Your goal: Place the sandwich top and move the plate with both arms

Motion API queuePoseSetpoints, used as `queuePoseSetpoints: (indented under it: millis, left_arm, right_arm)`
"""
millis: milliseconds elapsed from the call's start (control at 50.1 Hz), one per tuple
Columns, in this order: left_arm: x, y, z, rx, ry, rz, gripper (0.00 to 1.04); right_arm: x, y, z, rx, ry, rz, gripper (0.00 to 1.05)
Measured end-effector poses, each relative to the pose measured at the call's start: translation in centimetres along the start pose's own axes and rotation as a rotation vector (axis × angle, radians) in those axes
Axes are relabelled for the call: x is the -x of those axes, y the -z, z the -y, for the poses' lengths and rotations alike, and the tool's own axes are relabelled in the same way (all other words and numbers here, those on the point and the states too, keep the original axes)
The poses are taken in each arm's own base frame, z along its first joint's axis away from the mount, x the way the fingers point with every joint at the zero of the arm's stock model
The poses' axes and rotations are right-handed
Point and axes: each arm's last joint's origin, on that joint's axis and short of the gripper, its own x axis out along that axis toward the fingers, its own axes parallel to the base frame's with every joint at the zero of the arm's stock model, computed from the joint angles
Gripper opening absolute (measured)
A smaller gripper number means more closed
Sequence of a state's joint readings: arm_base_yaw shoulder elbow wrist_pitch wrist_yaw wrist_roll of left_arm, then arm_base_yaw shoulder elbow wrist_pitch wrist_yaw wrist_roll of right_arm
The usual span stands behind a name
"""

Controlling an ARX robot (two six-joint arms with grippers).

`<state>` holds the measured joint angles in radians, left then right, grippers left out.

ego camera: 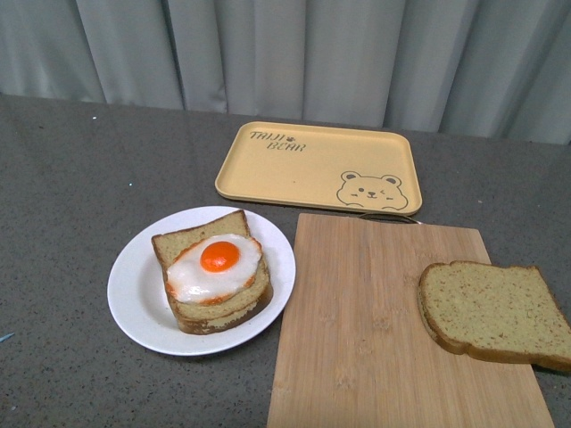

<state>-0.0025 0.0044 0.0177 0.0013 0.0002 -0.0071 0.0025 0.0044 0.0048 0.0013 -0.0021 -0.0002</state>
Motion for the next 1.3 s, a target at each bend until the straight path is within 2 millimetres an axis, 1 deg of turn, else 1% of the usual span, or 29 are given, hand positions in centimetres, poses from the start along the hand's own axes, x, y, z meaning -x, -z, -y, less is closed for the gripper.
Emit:
queuePoseSetpoints:
  millis: [1179,1218,1298]
  left_arm:
    - [0.0,0.0,0.0,0.0,0.0,0.0,0.98]
    - [0.0,0.0,0.0,0.0,0.0,0.0,0.98]
    - [0.0,0.0,0.0,0.0,0.0,0.0,0.98]
  right_arm:
    - [0.0,0.0,0.0,0.0,0.0,0.0,0.95]
    - [-0.05,-0.05,0.0,0.022,0.034,0.004,0.95]
    - [-0.47,-0.37,0.24,0.149,0.207,-0.002,0.95]
